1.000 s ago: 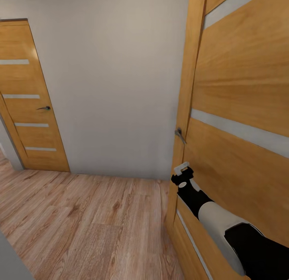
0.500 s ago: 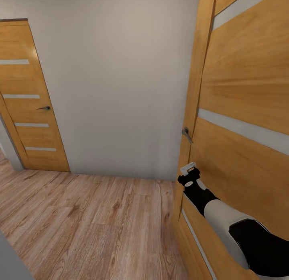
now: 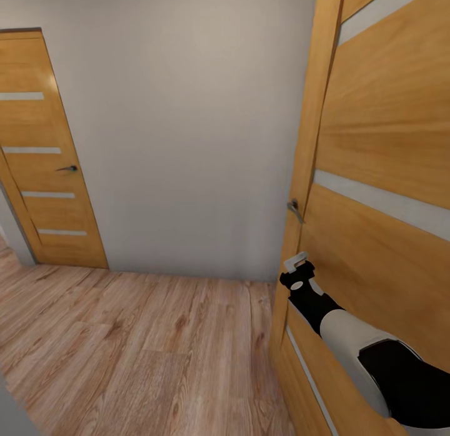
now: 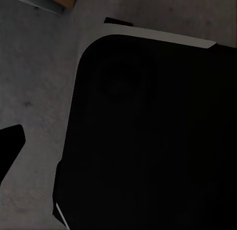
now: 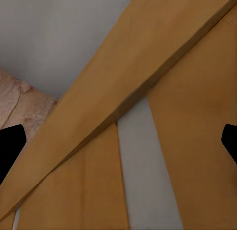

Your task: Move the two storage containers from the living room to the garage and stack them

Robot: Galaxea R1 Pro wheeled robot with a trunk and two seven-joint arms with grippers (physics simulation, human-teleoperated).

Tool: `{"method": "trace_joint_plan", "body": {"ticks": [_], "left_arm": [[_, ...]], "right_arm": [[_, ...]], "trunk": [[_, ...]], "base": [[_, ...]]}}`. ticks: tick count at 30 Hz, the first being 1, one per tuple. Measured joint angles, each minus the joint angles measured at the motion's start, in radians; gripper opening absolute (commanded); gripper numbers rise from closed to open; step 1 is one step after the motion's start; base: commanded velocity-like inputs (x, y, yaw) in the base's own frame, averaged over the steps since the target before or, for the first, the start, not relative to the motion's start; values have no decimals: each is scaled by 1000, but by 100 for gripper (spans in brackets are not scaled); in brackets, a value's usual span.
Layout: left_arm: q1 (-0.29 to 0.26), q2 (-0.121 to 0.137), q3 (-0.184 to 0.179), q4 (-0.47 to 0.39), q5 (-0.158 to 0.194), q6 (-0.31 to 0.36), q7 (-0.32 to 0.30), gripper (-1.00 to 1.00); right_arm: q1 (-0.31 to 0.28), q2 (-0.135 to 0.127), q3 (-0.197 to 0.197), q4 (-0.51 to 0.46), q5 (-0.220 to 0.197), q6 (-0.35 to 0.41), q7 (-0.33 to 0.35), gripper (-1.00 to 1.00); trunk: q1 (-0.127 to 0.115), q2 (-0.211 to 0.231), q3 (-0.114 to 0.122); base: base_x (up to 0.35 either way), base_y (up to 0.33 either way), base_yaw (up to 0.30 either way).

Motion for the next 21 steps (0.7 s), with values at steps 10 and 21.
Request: {"method": "trace_joint_plan", "body": {"ticks": [10,21], "left_arm": [[0,0,0,0,0,0,-1,100],[0,0,0,0,0,0,-1,100]], "right_arm": [[0,3,-4,0,2,-2,-2,100],[0,5,0,0,-2,-13,1,100]], "trunk": [[0,0,0],[0,0,0]], "base": [[33,0,0],[24,-66,0]]}}
